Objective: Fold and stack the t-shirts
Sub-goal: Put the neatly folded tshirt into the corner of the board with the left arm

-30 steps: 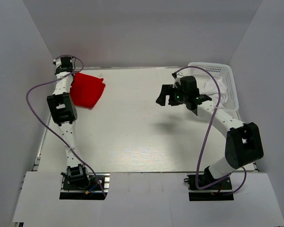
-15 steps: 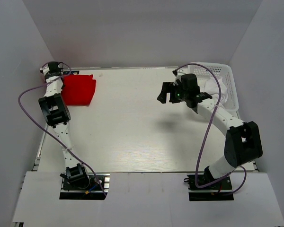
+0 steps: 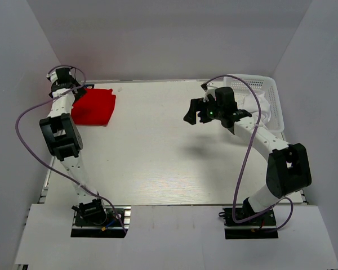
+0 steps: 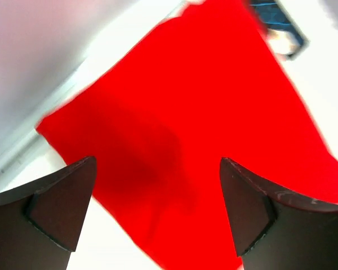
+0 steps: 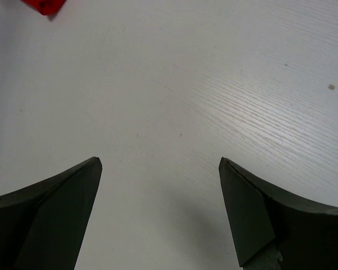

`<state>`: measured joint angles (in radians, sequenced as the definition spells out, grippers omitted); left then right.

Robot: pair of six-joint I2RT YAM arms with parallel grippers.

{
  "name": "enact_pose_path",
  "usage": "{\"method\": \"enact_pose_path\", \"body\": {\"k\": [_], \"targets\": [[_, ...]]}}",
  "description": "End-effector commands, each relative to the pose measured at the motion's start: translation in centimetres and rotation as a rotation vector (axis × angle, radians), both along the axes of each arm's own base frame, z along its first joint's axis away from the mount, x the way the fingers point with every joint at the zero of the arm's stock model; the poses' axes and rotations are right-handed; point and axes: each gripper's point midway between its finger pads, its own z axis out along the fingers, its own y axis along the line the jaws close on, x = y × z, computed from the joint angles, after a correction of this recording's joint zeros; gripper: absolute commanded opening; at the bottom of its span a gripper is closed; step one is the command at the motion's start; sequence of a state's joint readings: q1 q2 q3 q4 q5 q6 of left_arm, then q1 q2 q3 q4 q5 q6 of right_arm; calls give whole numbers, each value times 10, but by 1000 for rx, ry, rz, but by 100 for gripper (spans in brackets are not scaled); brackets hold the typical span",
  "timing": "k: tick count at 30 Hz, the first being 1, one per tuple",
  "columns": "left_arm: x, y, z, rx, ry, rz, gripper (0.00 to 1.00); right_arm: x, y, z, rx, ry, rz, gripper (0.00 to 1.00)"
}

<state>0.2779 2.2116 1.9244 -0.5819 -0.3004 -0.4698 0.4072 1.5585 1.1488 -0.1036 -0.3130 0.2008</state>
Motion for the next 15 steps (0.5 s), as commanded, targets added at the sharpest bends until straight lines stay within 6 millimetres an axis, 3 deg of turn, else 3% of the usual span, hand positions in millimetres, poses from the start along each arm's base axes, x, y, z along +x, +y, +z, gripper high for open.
{"method": "enact_pose_path", "body": {"k": [1,2,3,4,5,6,7,8,9,10,11,12,13,14,15], "targets": [[0,-28,65,-32,-170,-35,100,4,19,37,110,-105,75,90],[-6,-34,78,-40,-194,-51,100,2,23,37,128,-94,77,90],[-15,-59,62,-81,-155,-105,100,-6,23,27,139,-62,87,90],[-20,-72,62,-104,-166,-123,100,-2,25,35,176,-94,81,90],[-19,-84,69,-106,-213,-157,100,-6,23,23,177,-74,71,90],[-37,-114,69,-143,-220,-212,100,-12,17,18,179,-72,49,90],[-46,-131,73,-160,-239,-240,100,-10,19,23,215,-91,29,90],[-54,-150,79,-188,-272,-263,100,-14,14,10,207,-65,2,90],[-79,-173,86,-236,-290,-294,100,-16,11,18,221,-93,-17,90],[-90,-217,91,-276,-320,-395,100,-27,6,-7,227,-31,-45,90],[-93,-245,108,-307,-417,-476,100,-27,3,-1,245,-57,-69,90],[-119,-276,82,-372,-382,-577,100,-32,-1,-1,255,-60,-84,90],[-141,-315,99,-399,-436,-697,100,-44,-7,-15,256,-34,-97,90],[-159,-330,83,-418,-407,-741,100,-46,-9,-17,253,-35,-111,90],[-177,-350,83,-426,-393,-796,100,-54,-18,-28,232,-27,-145,90]]}}
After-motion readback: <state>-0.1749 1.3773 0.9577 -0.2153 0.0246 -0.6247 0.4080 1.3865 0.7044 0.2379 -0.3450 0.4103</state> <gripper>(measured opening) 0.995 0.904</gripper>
